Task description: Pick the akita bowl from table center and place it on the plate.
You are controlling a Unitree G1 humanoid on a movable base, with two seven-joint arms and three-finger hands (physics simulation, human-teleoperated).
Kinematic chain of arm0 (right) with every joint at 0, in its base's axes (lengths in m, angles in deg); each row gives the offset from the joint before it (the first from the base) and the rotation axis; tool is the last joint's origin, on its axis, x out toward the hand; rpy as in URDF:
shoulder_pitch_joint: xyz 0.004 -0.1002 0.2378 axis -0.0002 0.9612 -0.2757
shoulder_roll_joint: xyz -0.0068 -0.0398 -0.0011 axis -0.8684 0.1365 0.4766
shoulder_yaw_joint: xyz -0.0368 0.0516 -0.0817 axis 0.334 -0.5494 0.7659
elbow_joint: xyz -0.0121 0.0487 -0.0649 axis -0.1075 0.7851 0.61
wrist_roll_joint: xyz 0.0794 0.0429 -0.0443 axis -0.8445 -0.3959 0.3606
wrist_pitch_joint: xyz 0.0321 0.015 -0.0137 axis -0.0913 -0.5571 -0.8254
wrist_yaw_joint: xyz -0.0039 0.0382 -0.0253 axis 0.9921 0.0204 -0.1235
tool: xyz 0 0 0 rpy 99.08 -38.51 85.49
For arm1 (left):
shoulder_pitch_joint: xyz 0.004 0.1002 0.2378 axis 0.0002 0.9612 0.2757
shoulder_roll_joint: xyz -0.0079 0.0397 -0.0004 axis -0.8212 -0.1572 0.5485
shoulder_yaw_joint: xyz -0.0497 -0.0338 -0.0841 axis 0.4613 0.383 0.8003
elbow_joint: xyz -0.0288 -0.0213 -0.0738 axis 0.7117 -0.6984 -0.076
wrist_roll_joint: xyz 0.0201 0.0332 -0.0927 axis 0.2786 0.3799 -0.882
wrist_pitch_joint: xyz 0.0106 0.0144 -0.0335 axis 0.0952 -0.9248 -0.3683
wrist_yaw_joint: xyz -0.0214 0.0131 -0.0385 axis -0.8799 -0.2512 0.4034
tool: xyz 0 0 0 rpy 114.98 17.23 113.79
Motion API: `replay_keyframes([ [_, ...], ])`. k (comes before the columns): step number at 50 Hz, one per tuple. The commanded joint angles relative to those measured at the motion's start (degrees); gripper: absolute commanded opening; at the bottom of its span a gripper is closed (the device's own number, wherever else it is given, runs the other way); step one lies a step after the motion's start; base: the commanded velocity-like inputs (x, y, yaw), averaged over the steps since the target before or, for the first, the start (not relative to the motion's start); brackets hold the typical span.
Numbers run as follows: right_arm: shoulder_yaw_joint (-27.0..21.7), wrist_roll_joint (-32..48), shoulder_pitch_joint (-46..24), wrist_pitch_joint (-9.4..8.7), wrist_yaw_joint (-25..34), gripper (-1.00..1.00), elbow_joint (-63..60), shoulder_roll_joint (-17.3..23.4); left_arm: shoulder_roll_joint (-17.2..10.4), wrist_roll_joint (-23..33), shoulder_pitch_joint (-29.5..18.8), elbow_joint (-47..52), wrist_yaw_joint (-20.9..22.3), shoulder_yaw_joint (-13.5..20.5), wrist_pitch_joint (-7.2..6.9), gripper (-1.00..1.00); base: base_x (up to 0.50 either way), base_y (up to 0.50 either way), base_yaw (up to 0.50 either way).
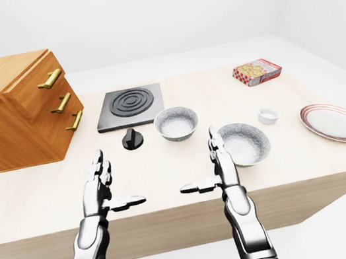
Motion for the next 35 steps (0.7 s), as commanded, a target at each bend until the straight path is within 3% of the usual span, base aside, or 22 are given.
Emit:
replay_keyframes([
  [1, -2.06, -1.16, -0.26, -2.42, 1.54, 1.00, -2.31, 1.15, -0.75, 1.55, -0.45, -1.01, -0.30, 1.09, -0.12, 1.00, 0.00, 0.00, 0.00],
  [2, -2.25, -0.98, -0.52, -3.26, 1.42, 1.00, -2.94, 1.26, -0.83, 1.45, -0.99, -1.58, -0.40, 1.46, 0.03, 1.00, 0.00, 0.00, 0.00],
  [4, -2.33, -0.74, -0.74, -4.23, 1.60, 1.00, -3.83, 1.33, -0.85, 1.18, -1.43, -1.00, -0.07, 1.46, -1.19, 1.00, 0.00, 0.00, 0.00],
  [7, -2.45, -0.15, -2.16, -4.58, 1.53, 1.00, -5.12, 1.49, -1.26, 1.52, -3.28, 1.40, 0.43, 1.52, -4.51, 1.00, 0.00, 0.00, 0.00],
  [8, -2.51, -0.19, -2.83, -4.58, 1.58, 1.00, -5.72, 1.58, -1.59, 1.59, -4.61, 1.95, 0.63, 1.76, -5.03, 1.00, 0.00, 0.00, 0.00],
  [11, -3.27, -0.50, -4.74, -4.58, 1.14, 1.00, -6.92, 1.94, -2.32, -0.34, -8.73, 1.61, 0.89, 3.52, -5.03, 1.00, 0.00, 0.00, 0.00],
  [15, -4.60, -1.76, -6.64, -4.58, 0.82, 1.00, -8.34, 2.63, -2.84, 0.19, -11.39, 2.48, 0.88, 3.04, -5.03, 1.00, 0.00, 0.00, 0.00],
  [19, -4.64, -1.88, -6.48, -4.58, 0.63, 1.00, -8.45, 2.82, -2.69, 0.43, -11.34, 3.64, 1.23, 2.64, -5.03, 1.00, 0.00, -0.10, 0.00],
  [35, -4.85, -2.69, -6.08, -4.58, 0.77, 1.00, -9.83, 2.84, -2.74, 0.45, -11.68, 6.95, 1.26, 2.82, -5.03, 1.00, 0.00, -0.50, 0.00],
])
